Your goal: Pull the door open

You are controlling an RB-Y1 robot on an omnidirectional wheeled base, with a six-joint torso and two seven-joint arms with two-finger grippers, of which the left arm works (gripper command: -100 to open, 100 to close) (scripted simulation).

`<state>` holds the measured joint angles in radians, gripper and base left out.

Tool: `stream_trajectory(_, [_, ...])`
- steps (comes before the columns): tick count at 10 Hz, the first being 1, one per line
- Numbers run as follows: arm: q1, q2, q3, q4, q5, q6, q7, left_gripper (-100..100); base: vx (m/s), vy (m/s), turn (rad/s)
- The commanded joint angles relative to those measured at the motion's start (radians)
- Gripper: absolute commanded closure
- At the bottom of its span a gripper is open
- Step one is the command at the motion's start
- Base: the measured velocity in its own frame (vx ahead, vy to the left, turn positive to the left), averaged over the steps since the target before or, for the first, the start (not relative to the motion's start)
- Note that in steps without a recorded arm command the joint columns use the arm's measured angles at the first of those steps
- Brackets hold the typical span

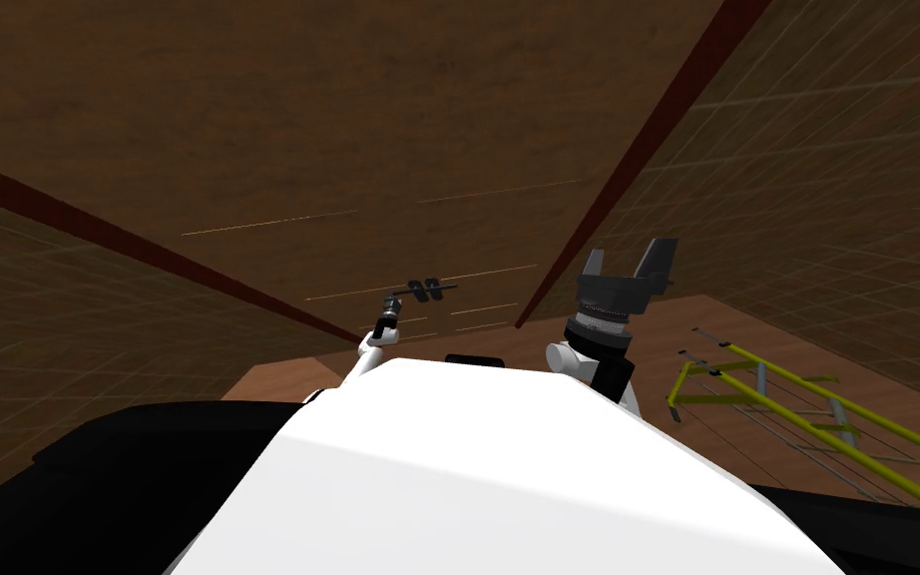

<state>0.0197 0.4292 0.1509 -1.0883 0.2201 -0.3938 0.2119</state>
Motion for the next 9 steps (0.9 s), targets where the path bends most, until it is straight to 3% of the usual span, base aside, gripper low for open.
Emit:
stream_trajectory(1, [-0.013, -0.017, -0.017, -0.009, -0.003, -0.002, -0.001, -100, 0.216, -0.034, -0.197])
stream_trajectory(2, [-0.012, -0.005, -0.011, 0.005, -0.001, -0.006, 0.003, -100, 0.101, -0.020, -0.039])
stream_trajectory(3, [-0.012, -0.005, -0.011, 0.005, -0.001, -0.006, 0.003, 100, -0.023, 0.002, 0.054])
stream_trajectory(8, [-0.012, -0.005, -0.011, 0.005, -0.001, -0.006, 0.003, 100, -0.017, 0.002, -0.008])
stream_trajectory(9, [0.002, 0.010, -0.011, 0.006, 0.001, -0.008, 0.012, 100, -0.108, 0.029, -0.032])
